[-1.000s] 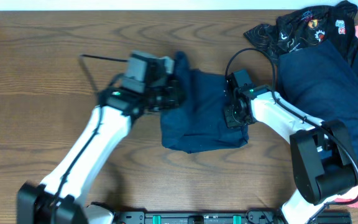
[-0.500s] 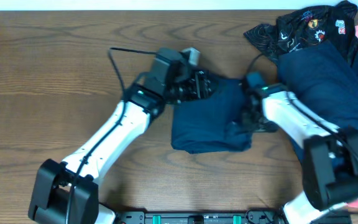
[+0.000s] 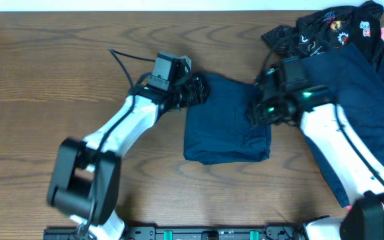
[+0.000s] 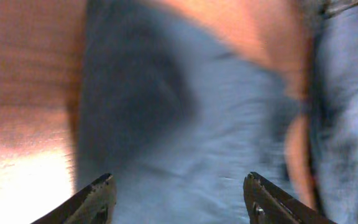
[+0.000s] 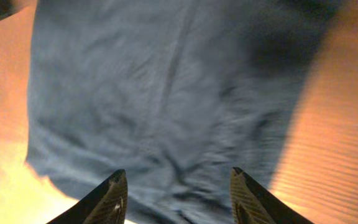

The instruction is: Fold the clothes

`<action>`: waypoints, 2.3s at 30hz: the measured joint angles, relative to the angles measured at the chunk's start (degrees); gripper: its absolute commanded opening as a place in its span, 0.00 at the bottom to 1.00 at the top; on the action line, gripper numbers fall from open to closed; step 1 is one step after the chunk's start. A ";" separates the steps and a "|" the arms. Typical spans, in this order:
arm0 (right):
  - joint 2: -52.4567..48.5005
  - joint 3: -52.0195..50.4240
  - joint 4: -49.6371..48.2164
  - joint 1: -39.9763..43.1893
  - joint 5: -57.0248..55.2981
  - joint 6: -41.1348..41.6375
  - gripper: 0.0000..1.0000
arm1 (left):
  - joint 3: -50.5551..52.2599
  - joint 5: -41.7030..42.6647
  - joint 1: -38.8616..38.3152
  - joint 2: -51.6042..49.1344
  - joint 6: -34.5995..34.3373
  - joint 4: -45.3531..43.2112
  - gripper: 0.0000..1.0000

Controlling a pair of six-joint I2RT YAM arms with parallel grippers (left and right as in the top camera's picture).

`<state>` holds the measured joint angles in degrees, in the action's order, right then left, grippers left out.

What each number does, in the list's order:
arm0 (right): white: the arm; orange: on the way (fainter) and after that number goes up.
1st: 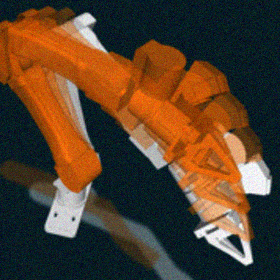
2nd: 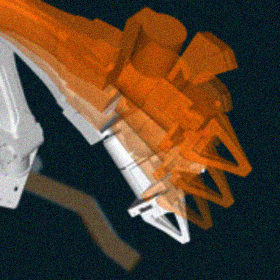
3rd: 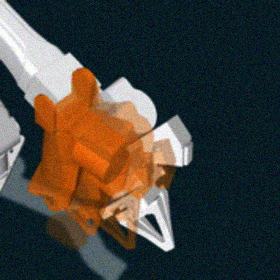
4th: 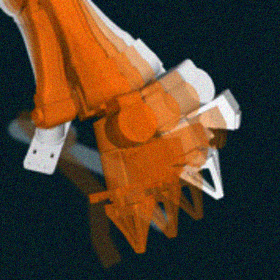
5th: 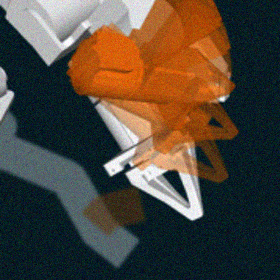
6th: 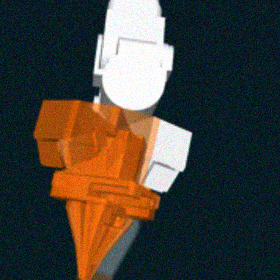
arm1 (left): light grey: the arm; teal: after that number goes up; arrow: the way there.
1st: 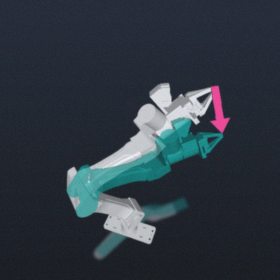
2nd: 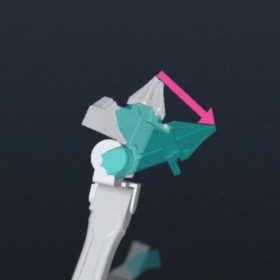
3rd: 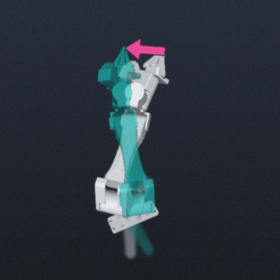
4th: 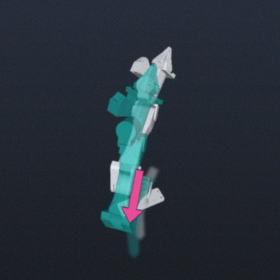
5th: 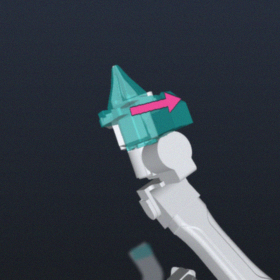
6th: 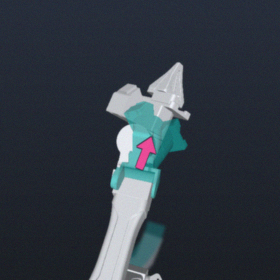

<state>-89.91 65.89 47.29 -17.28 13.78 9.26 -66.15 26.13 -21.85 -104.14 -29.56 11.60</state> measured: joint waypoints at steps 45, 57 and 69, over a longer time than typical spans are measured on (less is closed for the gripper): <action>5.09 0.81 5.64 -0.92 -14.25 9.35 0.69 | -0.11 5.60 32.52 -6.86 2.29 3.98 0.06; 4.83 0.81 7.26 1.77 -14.78 8.09 0.69 | -0.20 8.28 67.84 -5.60 -6.08 11.17 0.72; 4.83 0.81 7.04 4.70 -14.64 7.93 0.78 | -0.20 19.37 70.10 -1.73 -7.85 14.23 0.98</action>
<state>-85.08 66.70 54.33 -12.58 -0.86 17.19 -66.35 45.50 48.25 -105.86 -37.41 25.82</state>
